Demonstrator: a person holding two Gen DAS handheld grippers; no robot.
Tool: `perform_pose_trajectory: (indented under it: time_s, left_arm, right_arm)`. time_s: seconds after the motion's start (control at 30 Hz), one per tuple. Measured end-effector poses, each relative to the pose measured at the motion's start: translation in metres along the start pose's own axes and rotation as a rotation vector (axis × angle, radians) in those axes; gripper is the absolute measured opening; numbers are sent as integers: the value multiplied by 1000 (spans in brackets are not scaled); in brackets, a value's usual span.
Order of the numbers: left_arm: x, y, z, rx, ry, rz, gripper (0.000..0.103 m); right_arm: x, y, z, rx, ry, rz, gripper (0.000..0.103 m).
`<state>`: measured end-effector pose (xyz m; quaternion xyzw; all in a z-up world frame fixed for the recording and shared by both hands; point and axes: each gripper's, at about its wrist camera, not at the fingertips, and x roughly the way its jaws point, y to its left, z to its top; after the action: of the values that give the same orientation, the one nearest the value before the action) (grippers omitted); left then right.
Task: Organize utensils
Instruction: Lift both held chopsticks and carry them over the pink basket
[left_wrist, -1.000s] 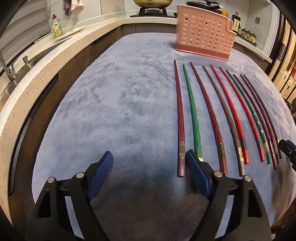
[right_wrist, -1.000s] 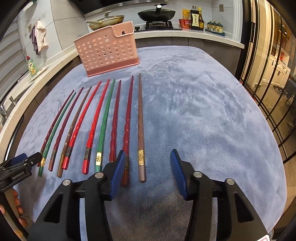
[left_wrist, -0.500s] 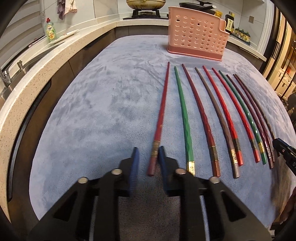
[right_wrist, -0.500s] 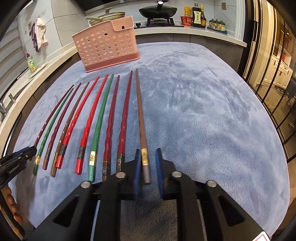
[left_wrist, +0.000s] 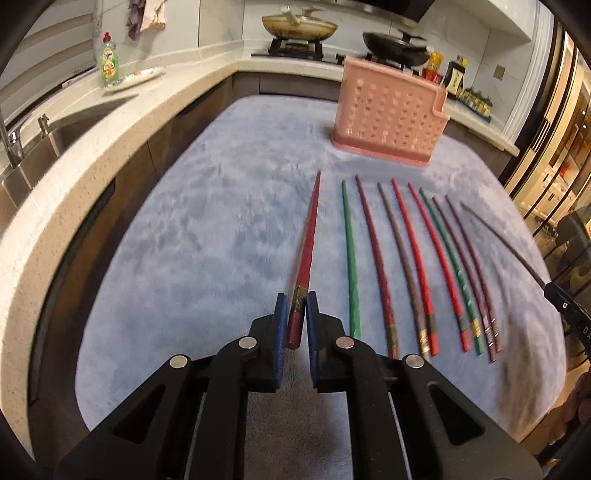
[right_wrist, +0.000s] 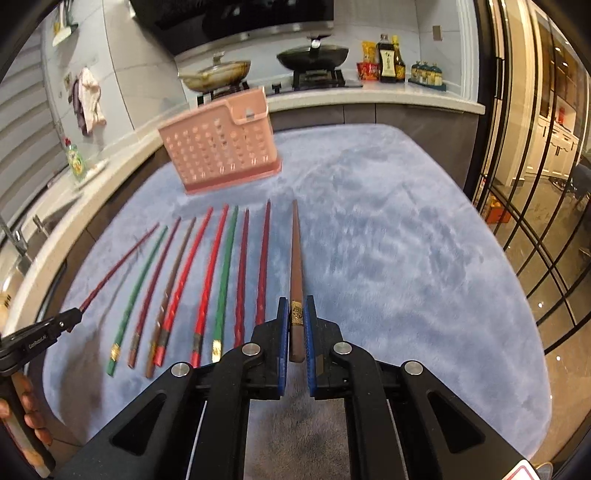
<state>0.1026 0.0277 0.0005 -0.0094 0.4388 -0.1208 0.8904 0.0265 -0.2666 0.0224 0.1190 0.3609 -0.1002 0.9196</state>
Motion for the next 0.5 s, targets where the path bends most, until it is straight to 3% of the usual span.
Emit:
perform_pose_trajectory:
  time_s: [0.5]
  left_arm:
    - [-44,-8,122,-22,-198,-60,6]
  right_arm:
    - [-35,6,118,2,-227,43,7]
